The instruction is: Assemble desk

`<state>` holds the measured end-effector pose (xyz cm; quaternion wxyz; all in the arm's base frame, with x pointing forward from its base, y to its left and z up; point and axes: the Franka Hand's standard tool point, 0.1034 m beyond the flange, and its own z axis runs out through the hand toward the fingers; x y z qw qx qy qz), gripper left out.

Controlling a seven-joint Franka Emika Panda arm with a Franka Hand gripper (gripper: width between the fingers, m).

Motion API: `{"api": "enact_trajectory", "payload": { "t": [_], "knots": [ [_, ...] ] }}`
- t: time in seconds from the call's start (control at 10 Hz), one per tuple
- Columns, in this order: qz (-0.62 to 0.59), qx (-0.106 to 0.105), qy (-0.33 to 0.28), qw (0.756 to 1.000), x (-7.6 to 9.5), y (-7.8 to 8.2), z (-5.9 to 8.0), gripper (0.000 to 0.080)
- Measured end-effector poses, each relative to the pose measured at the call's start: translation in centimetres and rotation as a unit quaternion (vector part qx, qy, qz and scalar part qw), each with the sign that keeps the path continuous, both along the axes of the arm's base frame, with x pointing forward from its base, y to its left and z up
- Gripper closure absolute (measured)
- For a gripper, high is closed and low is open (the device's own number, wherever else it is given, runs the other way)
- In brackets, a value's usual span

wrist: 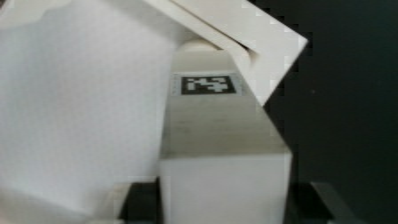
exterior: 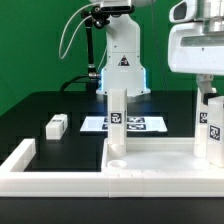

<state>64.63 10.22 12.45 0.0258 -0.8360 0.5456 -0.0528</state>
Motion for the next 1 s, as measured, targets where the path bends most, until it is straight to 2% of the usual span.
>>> {"api": "enact_trajectory", "payload": {
  "t": [0.1, 0.4, 0.6, 0.7, 0.8, 0.9, 1.0],
  "knots": [
    [-0.036, 0.004, -0.001, 0.999, -0.02, 0.09, -0.02, 0.0509],
    [-0.199, 0.047, -0.023, 0.979, -0.57, 0.27, -0.08, 0.0508],
    [-0.196, 0.046, -0.022, 0.979, -0.67, 0.26, -0.19, 0.0506],
    [-0.187, 0.044, -0.022, 0.981, -0.68, 0.25, -0.22, 0.0332],
    [-0.161, 0.040, -0.023, 0.986, -0.64, 0.22, -0.27, 0.0206],
    [-0.041, 0.025, -0.045, 0.998, 0.15, 0.02, -0.32, 0.0167],
    [0.045, 0.014, -0.044, 0.998, 0.01, 0.14, -0.73, 0.0155]
  ]
}}
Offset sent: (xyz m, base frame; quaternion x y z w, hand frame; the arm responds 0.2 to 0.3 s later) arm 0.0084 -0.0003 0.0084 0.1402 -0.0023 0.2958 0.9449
